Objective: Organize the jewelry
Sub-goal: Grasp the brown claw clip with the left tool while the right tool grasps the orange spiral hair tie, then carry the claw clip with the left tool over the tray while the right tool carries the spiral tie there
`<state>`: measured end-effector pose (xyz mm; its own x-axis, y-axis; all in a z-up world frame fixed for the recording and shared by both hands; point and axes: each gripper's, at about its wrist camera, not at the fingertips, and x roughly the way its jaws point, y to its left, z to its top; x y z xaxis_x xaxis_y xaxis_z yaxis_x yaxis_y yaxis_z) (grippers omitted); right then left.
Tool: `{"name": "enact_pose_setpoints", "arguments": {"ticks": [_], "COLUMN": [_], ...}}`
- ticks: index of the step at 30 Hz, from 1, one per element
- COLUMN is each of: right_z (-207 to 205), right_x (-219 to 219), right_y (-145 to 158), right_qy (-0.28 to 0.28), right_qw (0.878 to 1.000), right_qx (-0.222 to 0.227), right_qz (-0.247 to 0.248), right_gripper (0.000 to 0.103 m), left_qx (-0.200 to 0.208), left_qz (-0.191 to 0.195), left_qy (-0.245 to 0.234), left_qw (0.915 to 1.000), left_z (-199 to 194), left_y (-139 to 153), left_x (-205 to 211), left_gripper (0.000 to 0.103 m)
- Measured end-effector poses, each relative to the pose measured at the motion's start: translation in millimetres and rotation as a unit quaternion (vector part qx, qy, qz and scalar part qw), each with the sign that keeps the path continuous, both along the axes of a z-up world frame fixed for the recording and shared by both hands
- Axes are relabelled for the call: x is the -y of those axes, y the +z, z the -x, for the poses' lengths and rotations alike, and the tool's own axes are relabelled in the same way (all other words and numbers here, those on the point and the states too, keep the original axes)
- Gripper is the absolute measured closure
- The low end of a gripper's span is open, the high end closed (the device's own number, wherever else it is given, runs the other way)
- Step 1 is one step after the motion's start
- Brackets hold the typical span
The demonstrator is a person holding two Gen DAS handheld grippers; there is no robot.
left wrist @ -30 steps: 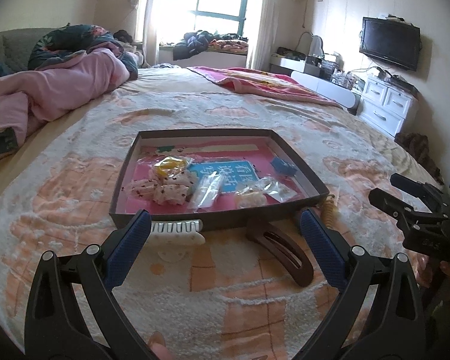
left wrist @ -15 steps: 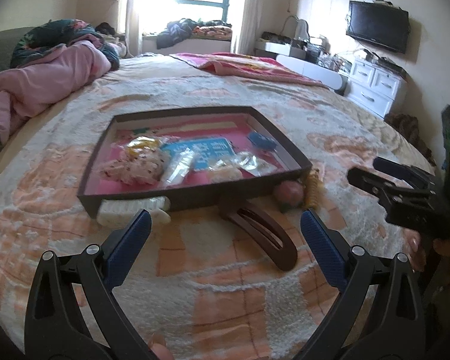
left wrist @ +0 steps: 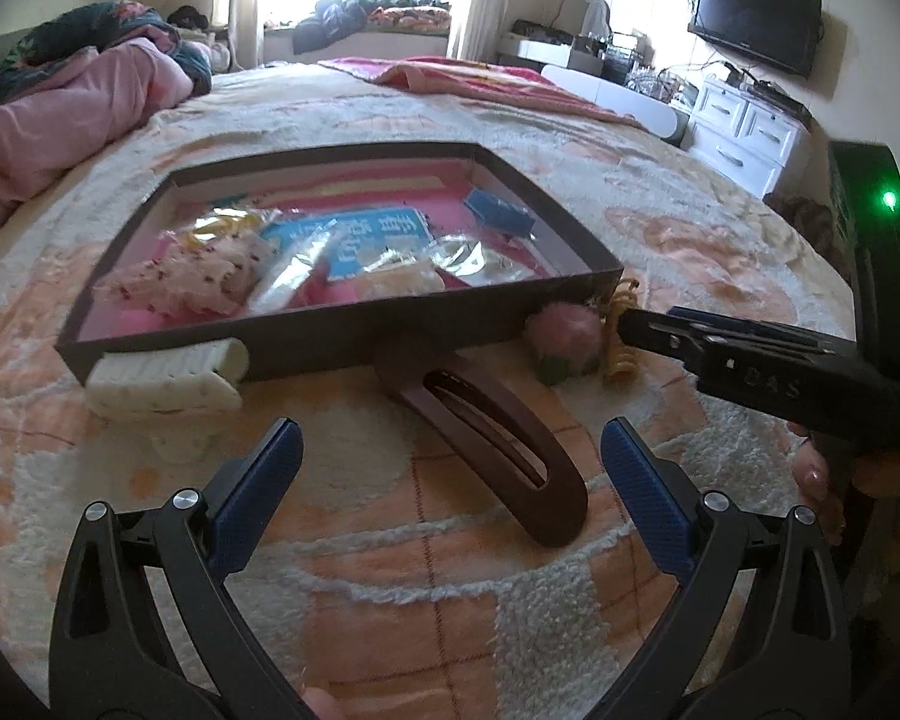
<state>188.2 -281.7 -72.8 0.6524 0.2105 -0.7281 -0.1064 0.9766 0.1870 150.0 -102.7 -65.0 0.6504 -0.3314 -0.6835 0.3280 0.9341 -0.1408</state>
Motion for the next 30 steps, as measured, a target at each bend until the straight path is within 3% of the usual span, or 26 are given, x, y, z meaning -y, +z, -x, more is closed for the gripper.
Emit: {"name": "enact_pose_setpoints", "arguments": {"ticks": [3, 9, 15, 17, 20, 25, 30], "right_z": [-7.7, -11.3, -2.6, 1.5, 9.0, 17.4, 22.0], "right_x": [-2.8, -5.7, 4.3, 9.3, 18.1, 25.3, 24.4], "right_y": [-6.2, -9.8, -4.0, -1.4, 3.2, 12.7, 19.7], "right_qy": [-0.003, 0.005, -0.007, -0.012, -0.022, -0.028, -0.020], "right_qw": [1.000, 0.999, 0.999, 0.998, 0.998, 0.997, 0.997], "right_qx": [-0.015, -0.025, -0.016, -0.011, 0.002, 0.025, 0.042], "right_qz": [-0.009, -0.025, -0.046, -0.054, -0.065, -0.067, -0.068], "right_gripper": [0.060, 0.075, 0.083, 0.084, 0.085, 0.086, 0.086], "left_qx": [-0.007, -0.023, -0.032, -0.034, -0.031, -0.018, 0.012], "left_qz": [-0.004, -0.008, -0.011, -0.014, -0.019, -0.010, -0.007], "left_qy": [-0.002, -0.003, -0.016, -0.020, -0.026, -0.039, -0.049], "left_qw": [1.0000, 0.9997, 0.9993, 0.9991, 0.9990, 0.9990, 0.9987], "left_z": [-2.5, -8.8, -9.9, -7.9, -4.7, 1.3, 9.7], "left_y": [-4.2, -11.0, -14.3, -14.9, -12.7, -2.1, 15.0], "left_x": [4.4, 14.1, 23.2, 25.4, 26.7, 25.3, 24.5], "left_gripper": [0.016, 0.024, 0.054, 0.076, 0.088, 0.100, 0.100]}}
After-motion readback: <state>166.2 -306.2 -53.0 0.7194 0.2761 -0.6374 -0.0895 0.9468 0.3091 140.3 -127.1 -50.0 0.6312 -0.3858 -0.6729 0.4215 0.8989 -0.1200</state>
